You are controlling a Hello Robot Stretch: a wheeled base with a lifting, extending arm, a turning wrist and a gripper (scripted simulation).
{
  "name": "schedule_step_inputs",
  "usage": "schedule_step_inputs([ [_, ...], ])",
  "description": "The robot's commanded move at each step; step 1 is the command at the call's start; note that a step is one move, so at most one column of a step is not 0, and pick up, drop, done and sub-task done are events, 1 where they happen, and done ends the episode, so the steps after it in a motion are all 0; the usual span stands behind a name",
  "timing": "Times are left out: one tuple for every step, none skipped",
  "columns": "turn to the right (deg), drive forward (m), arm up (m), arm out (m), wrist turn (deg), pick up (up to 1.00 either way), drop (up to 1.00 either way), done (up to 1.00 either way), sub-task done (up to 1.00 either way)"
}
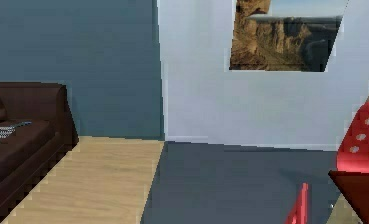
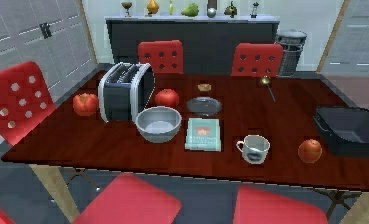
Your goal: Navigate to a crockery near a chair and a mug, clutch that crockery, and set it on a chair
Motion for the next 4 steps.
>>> schedule_step_inputs([
  [0.0, 0.0, 0.38, 0.0, 0.0, 0.0, 0.0, 0.0, 0.0],
  [0.0, 0.0, 0.0, 0.4, 0.0, 0.0, 0.0, 0.0, 0.0],
  [0.0, 0.0, 0.0, 0.0, 45.0, 0.0, 0.0, 0.0, 0.0],
  [0.0, 0.0, 0.0, 0.0, 45.0, 0.0, 0.0, 0.0, 0.0],
])
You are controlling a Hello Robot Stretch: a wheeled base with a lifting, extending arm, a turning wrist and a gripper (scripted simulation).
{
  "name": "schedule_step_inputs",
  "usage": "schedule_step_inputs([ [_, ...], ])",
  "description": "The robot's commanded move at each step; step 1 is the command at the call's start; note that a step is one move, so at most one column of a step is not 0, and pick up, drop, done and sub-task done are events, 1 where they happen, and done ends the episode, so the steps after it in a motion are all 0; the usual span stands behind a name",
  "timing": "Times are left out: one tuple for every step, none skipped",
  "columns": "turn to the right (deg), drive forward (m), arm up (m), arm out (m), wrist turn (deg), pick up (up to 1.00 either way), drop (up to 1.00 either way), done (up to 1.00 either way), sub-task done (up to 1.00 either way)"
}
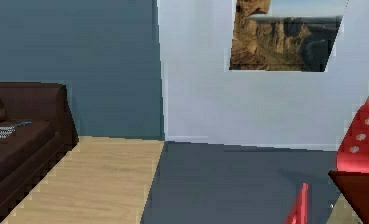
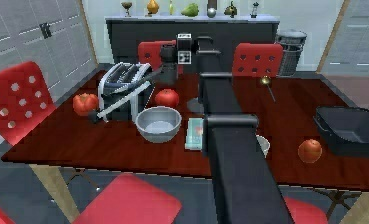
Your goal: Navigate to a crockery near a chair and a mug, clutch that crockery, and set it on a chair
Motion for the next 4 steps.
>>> schedule_step_inputs([
  [0.0, 0.0, 0.0, 0.0, 45.0, 0.0, 0.0, 0.0, 0.0],
  [0.0, 0.0, 0.0, 0.0, 27.0, 0.0, 0.0, 0.0, 0.0],
  [0.0, 0.0, -0.24, 0.0, 0.0, 0.0, 0.0, 0.0, 0.0],
  [0.0, 0.0, 0.0, 0.0, 0.0, 1.0, 0.0, 0.0, 0.0],
])
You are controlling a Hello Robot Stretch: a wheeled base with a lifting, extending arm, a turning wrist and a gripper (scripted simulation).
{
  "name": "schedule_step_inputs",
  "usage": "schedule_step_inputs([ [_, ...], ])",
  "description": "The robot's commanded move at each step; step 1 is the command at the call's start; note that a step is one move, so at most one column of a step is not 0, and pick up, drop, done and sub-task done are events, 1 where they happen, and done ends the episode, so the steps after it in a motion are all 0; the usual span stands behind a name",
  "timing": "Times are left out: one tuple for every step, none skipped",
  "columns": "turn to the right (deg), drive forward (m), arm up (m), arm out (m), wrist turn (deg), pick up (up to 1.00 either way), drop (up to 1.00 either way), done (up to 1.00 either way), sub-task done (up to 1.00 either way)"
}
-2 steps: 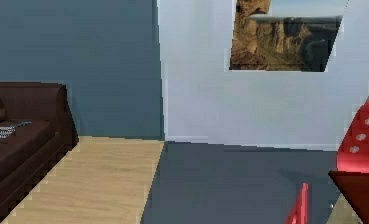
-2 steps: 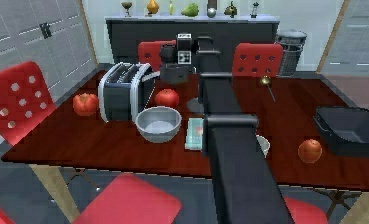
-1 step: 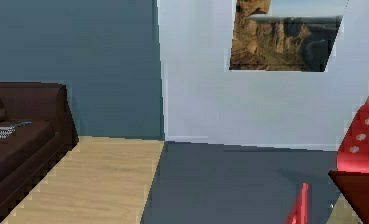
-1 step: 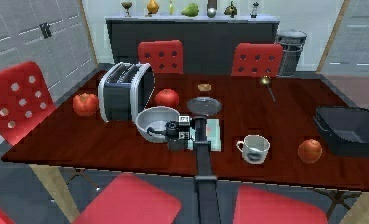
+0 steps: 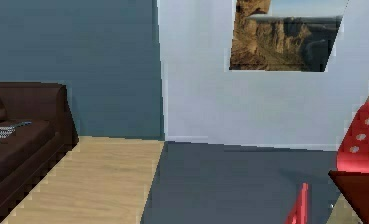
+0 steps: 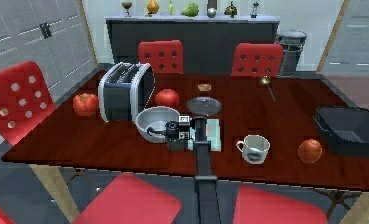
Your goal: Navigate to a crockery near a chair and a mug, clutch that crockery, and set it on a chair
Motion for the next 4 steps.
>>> schedule_step_inputs([
  [0.0, 0.0, 0.1, 0.0, 0.0, 0.0, 0.0, 0.0, 0.0],
  [0.0, 0.0, 0.14, 0.0, 0.0, 0.0, 0.0, 0.0, 0.0],
  [0.0, 0.0, 0.0, 0.0, -45.0, 0.0, 0.0, 0.0, 0.0],
  [0.0, 0.0, 0.0, 0.0, -45.0, 0.0, 0.0, 0.0, 0.0],
])
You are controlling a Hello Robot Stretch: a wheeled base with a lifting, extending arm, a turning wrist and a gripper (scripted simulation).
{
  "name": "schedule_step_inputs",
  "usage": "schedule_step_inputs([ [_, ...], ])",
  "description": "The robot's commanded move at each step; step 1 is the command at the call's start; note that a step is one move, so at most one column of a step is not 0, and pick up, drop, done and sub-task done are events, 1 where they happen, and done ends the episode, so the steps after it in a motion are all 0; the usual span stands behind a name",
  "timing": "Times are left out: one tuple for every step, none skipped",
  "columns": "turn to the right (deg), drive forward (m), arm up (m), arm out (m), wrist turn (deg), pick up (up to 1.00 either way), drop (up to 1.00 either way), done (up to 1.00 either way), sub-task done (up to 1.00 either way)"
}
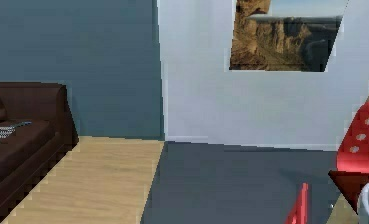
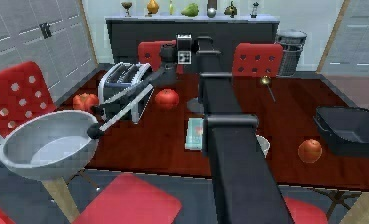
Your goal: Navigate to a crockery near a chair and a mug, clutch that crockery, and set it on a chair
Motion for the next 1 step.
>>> schedule_step_inputs([
  [0.0, 0.0, 0.0, 0.0, -21.0, 0.0, 0.0, 0.0, 0.0],
])
